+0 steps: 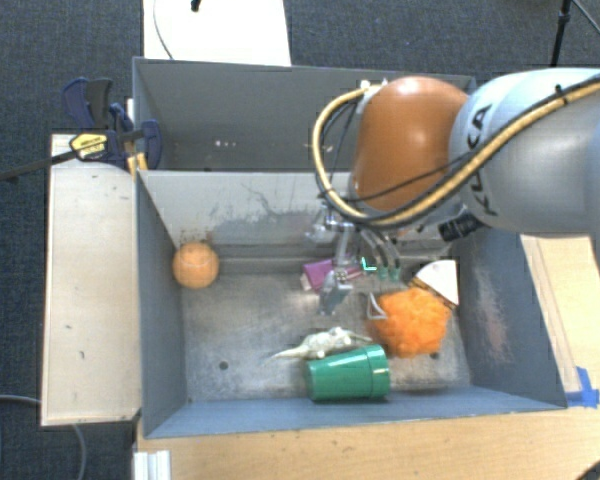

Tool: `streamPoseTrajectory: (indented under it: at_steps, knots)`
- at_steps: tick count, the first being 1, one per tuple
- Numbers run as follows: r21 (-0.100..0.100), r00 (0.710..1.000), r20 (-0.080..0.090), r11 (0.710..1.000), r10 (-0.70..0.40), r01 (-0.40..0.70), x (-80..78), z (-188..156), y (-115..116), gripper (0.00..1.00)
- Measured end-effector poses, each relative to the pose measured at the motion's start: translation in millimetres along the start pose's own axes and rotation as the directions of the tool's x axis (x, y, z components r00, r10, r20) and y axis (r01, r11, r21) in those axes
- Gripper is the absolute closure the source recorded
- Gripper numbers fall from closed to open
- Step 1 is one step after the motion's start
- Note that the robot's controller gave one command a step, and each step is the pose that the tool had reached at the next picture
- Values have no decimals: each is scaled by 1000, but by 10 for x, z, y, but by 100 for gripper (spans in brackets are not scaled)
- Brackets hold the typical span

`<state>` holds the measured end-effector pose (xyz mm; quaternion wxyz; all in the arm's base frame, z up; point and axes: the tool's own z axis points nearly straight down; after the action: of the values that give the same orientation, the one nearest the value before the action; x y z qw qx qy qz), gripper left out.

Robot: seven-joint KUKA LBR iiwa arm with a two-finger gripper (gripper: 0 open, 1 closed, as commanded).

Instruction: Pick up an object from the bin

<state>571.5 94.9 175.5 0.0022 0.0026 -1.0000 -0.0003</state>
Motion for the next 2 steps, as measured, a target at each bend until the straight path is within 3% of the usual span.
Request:
streamPoseTrajectory:
  at_steps: [1, 2]
  knots:
    - [-1, 1000, 8, 1000, 2, -2, -19, -39, -4, 0]
    - [-1, 999, 16, 999, -32, 32, 3, 382, -170, 0]
